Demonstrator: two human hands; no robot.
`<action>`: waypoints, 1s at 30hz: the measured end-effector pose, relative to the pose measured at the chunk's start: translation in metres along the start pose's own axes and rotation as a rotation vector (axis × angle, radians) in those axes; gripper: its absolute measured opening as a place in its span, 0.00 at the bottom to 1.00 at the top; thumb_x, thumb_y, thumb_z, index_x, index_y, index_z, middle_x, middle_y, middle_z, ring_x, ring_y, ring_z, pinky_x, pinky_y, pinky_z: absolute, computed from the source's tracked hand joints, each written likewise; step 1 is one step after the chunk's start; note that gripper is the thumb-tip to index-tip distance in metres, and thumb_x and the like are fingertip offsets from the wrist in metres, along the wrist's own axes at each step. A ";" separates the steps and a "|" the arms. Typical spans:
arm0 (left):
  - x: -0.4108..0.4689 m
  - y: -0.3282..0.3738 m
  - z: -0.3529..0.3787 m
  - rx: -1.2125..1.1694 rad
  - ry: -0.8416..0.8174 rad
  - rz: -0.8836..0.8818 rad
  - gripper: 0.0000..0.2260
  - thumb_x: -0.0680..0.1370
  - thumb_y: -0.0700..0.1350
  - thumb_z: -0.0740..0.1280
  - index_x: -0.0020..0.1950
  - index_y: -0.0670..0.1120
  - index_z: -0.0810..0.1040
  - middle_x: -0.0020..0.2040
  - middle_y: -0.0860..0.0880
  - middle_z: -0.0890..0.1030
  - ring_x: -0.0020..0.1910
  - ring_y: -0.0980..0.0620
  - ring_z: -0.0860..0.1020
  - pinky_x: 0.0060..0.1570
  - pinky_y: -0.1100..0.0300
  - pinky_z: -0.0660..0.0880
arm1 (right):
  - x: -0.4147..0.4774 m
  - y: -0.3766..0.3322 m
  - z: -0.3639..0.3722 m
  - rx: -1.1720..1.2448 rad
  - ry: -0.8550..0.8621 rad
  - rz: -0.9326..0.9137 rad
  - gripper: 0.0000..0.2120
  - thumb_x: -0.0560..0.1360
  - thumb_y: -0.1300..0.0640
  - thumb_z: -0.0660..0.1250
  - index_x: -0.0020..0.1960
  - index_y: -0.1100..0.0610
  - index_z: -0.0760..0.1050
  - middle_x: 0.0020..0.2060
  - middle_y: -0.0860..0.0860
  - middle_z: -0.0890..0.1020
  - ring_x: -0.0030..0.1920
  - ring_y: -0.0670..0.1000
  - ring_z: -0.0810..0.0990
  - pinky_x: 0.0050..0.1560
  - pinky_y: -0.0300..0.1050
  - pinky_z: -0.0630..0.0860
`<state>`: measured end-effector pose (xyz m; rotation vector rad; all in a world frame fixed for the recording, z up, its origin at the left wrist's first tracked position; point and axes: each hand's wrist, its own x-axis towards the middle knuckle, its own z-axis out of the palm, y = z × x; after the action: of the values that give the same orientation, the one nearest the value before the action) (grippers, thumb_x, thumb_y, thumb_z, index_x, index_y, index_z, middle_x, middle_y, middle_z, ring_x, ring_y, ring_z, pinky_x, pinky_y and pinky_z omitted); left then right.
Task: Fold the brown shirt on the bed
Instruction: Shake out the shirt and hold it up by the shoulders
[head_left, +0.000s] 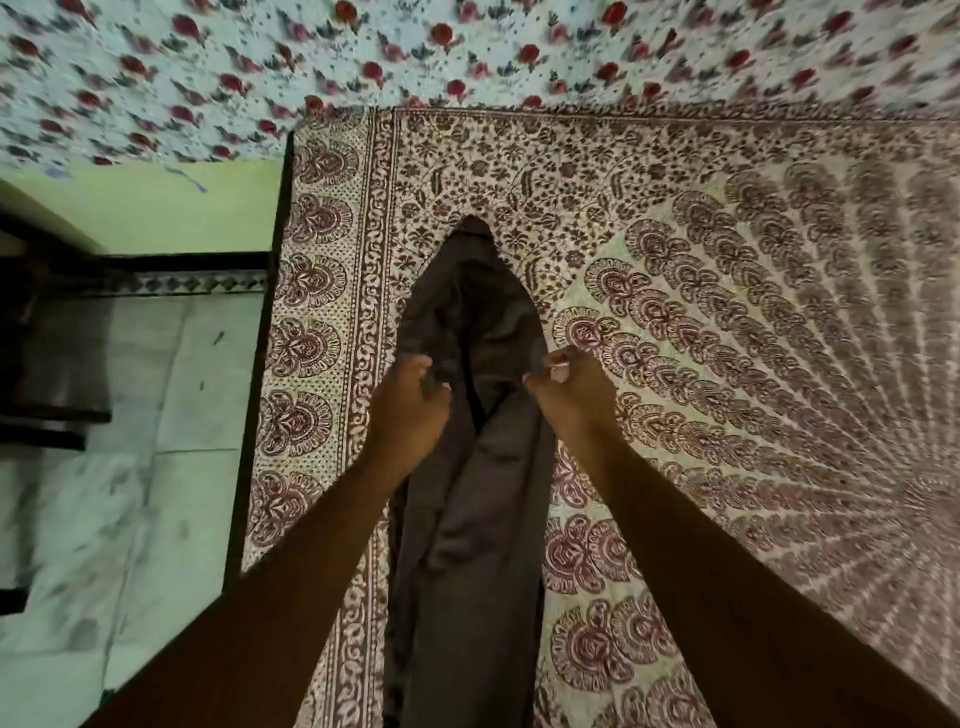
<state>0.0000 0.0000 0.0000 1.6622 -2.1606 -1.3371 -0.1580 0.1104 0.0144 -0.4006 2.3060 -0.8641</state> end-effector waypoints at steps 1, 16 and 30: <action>0.016 -0.006 0.004 0.005 0.026 0.005 0.19 0.77 0.44 0.71 0.67 0.44 0.75 0.62 0.42 0.80 0.60 0.41 0.80 0.60 0.52 0.75 | 0.013 -0.001 0.008 0.018 0.015 0.018 0.20 0.74 0.55 0.76 0.64 0.59 0.78 0.57 0.58 0.83 0.56 0.57 0.81 0.53 0.42 0.73; 0.102 -0.022 0.007 -0.490 -0.108 -0.302 0.08 0.74 0.37 0.76 0.52 0.43 0.85 0.51 0.41 0.86 0.52 0.41 0.86 0.59 0.42 0.81 | 0.084 0.003 0.041 0.247 -0.247 0.179 0.15 0.70 0.65 0.79 0.56 0.64 0.84 0.44 0.53 0.87 0.45 0.53 0.87 0.47 0.46 0.83; -0.051 0.068 -0.089 -0.717 -0.377 -0.083 0.17 0.69 0.49 0.80 0.57 0.49 0.87 0.55 0.47 0.88 0.55 0.47 0.86 0.60 0.52 0.79 | -0.064 -0.029 -0.062 1.200 -0.522 0.396 0.38 0.82 0.32 0.54 0.74 0.63 0.74 0.70 0.62 0.79 0.71 0.62 0.77 0.76 0.59 0.68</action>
<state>0.0202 -0.0073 0.1213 1.2832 -1.4466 -2.2404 -0.1491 0.1486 0.0991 0.3220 1.0389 -1.4952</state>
